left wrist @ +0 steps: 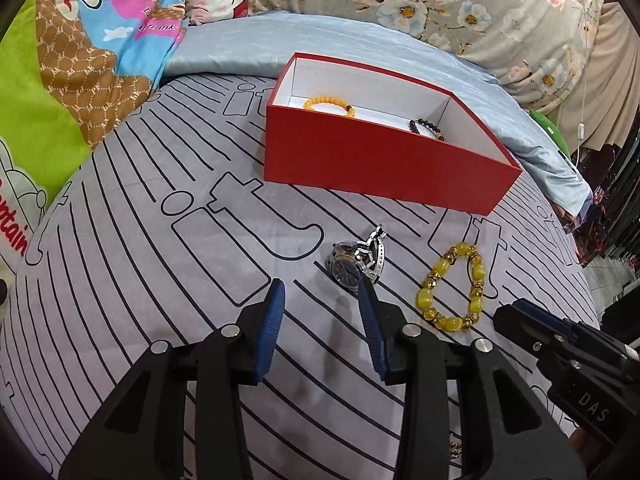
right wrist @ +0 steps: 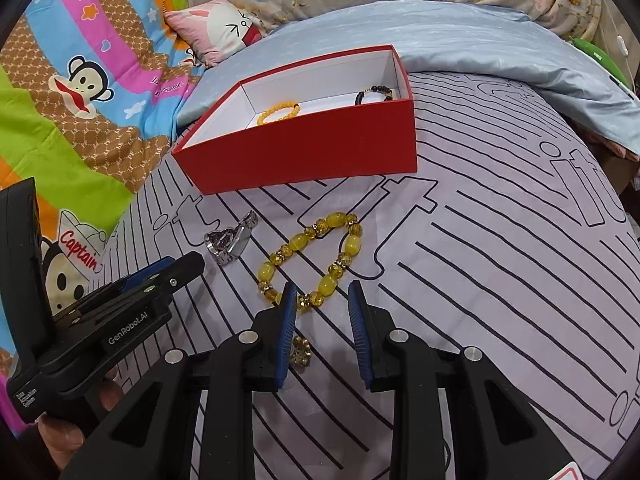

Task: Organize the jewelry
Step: 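Withdraw both grippers from the box toward the silver watch and yellow bracelet, then grasp the silver watch with the left gripper while the right grasps the yellow bead bracelet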

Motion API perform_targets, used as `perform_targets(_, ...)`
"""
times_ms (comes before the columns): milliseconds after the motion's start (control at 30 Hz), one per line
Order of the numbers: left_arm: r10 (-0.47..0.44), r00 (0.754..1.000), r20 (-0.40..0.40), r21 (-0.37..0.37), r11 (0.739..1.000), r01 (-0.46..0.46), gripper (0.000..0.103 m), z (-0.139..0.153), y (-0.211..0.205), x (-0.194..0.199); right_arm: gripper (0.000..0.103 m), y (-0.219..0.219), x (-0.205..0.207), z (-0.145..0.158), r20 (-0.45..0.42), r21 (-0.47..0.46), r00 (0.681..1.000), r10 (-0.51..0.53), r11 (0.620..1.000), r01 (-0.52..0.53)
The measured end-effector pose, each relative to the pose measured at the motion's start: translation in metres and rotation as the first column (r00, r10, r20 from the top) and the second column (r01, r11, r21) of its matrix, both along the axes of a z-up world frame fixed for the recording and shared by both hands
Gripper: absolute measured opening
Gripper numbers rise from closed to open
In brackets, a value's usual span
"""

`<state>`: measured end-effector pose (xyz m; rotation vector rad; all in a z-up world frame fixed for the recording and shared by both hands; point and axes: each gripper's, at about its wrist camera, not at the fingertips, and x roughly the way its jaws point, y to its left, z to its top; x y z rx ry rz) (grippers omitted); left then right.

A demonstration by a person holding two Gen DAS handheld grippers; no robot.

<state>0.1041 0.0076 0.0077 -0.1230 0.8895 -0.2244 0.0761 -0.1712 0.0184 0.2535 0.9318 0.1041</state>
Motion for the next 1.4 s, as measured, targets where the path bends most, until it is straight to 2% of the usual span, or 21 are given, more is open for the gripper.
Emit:
perform_targets(633,0.005,1.0,-0.015,-0.016,1.0,-0.005,0.037,-0.007,0.0,0.002,0.026,0.008,0.025,-0.017,-0.022,-0.03,1.0,-0.009,1.0,0.008)
perform_targets(867,0.005,1.0,-0.015,-0.012,1.0,-0.005,0.037,-0.008,0.0,0.002,0.011,0.002,0.03,-0.02,-0.022,-0.032,0.999,-0.024,0.999,0.024)
perform_targets(1067,-0.006,1.0,-0.011,-0.023,1.0,0.006,0.037,-0.006,-0.001,0.0,0.009,-0.006,0.027,-0.019,-0.024,-0.025,0.999,-0.045,0.999,0.045)
perform_targets(1100,-0.008,1.0,-0.01,-0.024,1.0,0.008,0.038,-0.005,-0.002,0.0,0.009,-0.008,0.025,-0.018,-0.026,-0.024,0.998,-0.053,0.998,0.052)
perform_targets(1167,-0.014,1.0,-0.004,-0.025,1.0,0.014,0.047,-0.004,-0.005,0.0,0.009,-0.013,0.023,-0.018,-0.027,-0.021,0.997,-0.065,0.998,0.065)
perform_targets(1400,-0.015,1.0,-0.006,-0.015,1.0,0.015,0.048,-0.004,-0.018,0.012,0.009,-0.027,0.016,-0.019,-0.04,0.01,0.995,-0.088,0.996,0.089)
